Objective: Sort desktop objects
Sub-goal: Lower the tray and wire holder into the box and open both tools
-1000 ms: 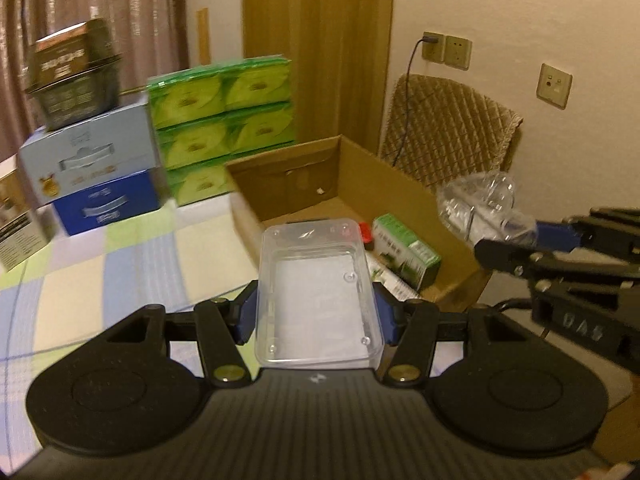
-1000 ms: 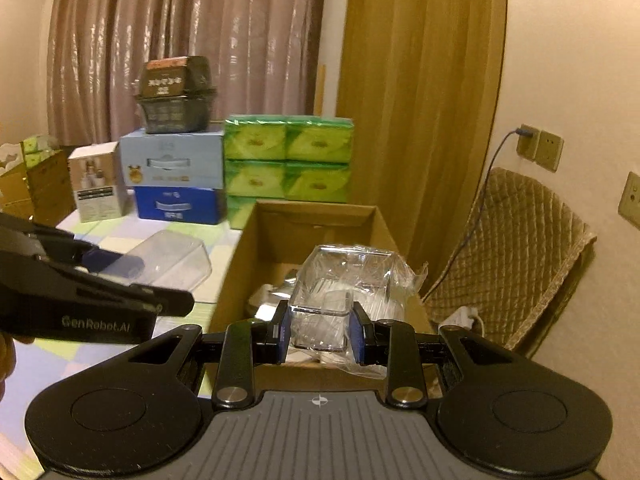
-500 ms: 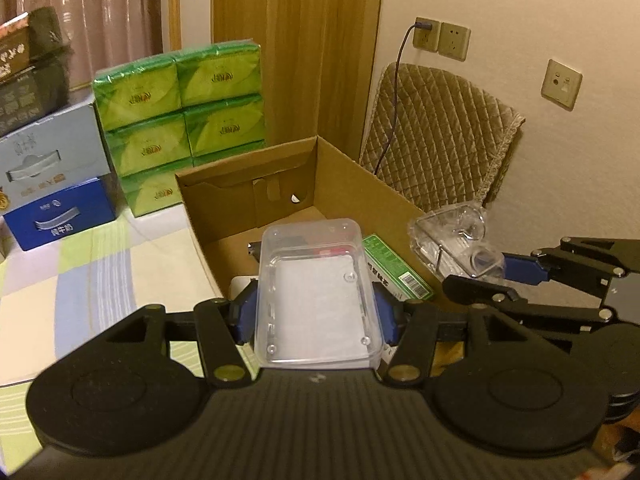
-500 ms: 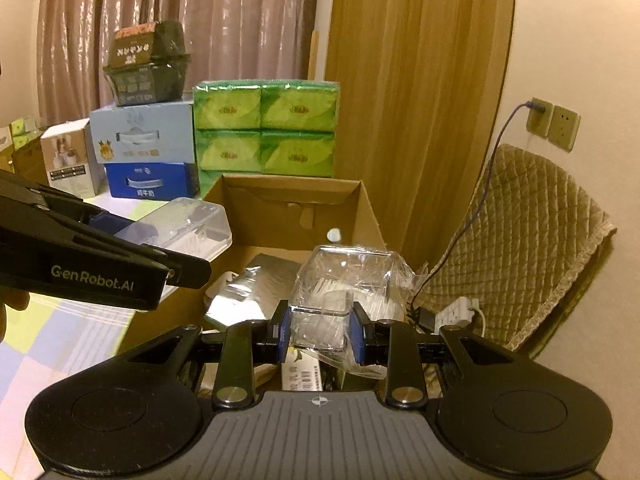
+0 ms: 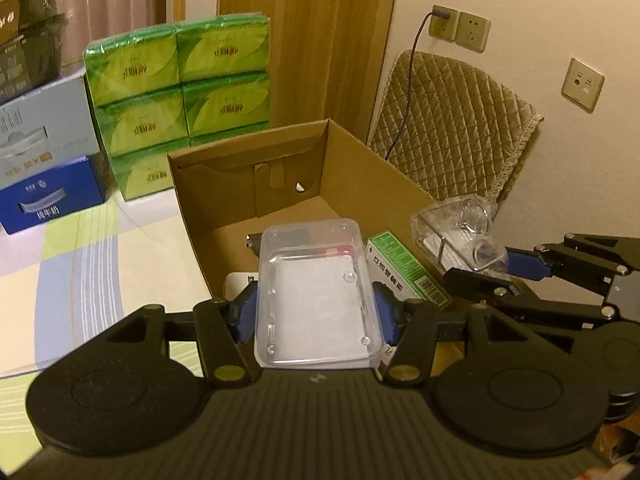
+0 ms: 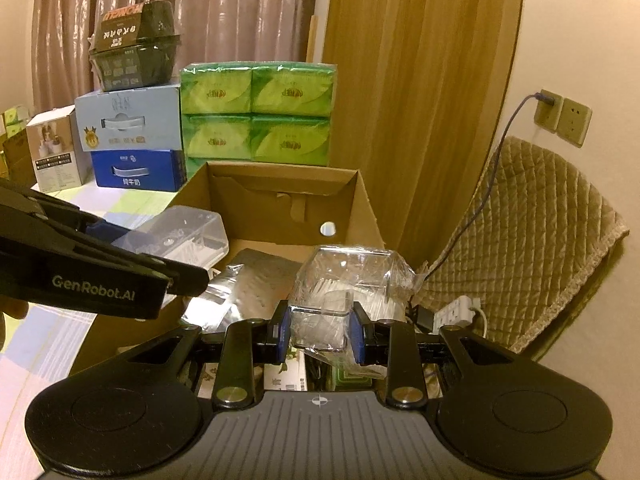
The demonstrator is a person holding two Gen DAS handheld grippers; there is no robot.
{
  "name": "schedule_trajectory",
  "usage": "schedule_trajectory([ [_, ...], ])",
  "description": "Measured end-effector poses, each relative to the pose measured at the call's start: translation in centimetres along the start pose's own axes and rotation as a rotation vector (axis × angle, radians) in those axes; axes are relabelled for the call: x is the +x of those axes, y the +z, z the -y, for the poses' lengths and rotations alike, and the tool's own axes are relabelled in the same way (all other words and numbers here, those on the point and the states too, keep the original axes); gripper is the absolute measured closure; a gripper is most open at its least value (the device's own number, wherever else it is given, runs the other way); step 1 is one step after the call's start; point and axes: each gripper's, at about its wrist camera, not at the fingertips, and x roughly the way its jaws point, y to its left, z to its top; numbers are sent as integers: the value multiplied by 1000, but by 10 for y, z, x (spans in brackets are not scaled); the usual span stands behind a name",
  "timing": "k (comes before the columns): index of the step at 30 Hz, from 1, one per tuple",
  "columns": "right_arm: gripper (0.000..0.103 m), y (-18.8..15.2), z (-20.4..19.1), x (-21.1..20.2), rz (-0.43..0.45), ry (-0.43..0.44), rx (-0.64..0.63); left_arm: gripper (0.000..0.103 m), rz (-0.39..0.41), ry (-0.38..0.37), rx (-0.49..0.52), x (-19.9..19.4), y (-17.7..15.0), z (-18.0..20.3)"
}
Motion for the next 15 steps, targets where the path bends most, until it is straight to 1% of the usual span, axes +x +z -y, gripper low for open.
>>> schedule_trajectory([
  [1,76,1,0,1,-1,0,0,48,-3,-5,-7,2,0,-2],
  [2,76,1,0,1,-1,-2,1,40,-5,-8,-12,3,0,-3],
  [3,76,1,0,2,-1,-2,1,39,-1,-9,-15,2,0,-4],
  [12,76,2,-1,4,-6,-2,-2,37,40,21,-21,-17,-7,-14],
  [15,76,2,-2,5,-14,15,15,36,47,28,-22,-23,-10,-16],
])
